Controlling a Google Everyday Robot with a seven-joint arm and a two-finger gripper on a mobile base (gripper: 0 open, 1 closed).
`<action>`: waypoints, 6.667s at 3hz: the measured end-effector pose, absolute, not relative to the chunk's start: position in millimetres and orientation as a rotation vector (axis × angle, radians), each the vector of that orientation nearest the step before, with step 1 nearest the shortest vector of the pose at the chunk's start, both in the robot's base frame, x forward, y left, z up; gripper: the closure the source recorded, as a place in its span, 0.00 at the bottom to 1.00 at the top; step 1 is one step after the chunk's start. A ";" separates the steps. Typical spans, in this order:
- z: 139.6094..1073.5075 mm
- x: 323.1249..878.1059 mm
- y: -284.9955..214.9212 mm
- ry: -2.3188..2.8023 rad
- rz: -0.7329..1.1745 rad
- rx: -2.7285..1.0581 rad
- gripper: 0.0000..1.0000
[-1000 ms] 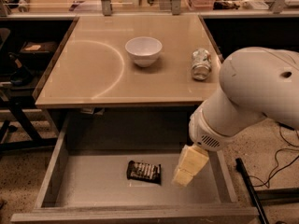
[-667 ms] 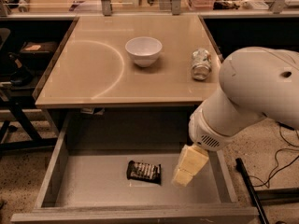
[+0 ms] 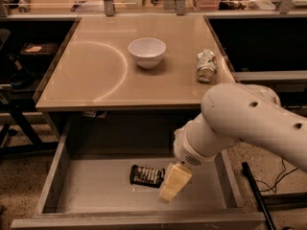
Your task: Pick rxbar chocolate from top drawer and place on counter
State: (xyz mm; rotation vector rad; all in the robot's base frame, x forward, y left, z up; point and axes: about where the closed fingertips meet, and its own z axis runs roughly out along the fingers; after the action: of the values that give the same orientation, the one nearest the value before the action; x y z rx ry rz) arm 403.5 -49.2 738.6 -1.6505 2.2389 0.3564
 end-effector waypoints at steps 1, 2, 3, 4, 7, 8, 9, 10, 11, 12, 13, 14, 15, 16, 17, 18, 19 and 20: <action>703.8 411.6 -25.5 2.175 0.394 -1.673 0.00; 703.7 411.6 -25.5 2.175 0.394 -1.673 0.00; 687.4 421.1 -24.0 2.170 0.399 -1.648 0.00; 667.1 437.3 -26.6 2.161 0.375 -1.625 0.00; 617.7 440.2 -23.1 2.185 0.382 -1.591 0.00; 607.2 441.8 -14.5 2.180 0.403 -1.586 0.00; 600.1 440.0 -9.8 2.179 0.429 -1.581 0.00; 596.0 438.4 -8.1 2.182 0.459 -1.581 0.18; 596.0 438.4 -8.1 2.182 0.459 -1.581 0.42; 596.0 438.4 -8.1 2.182 0.459 -1.581 0.64; 596.0 438.4 -8.0 2.182 0.459 -1.581 0.87; 596.3 438.3 -8.0 2.182 0.459 -1.582 1.00; 614.6 437.3 -7.3 2.175 0.457 -1.600 1.00; 657.6 437.2 -5.7 2.130 0.468 -1.633 1.00; 704.9 437.4 -5.1 2.105 0.508 -1.652 1.00; 743.2 439.9 -2.4 2.096 0.528 -1.659 1.00; 794.8 457.3 12.7 2.039 0.500 -1.693 1.00; 794.8 457.2 12.8 2.039 0.500 -1.694 1.00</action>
Offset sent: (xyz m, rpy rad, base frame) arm 0.0049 0.0201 -0.0300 0.0308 -0.0086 0.0391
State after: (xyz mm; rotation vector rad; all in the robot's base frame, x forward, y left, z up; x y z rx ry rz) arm 457.2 12.8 794.8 -1.6936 2.0388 0.5001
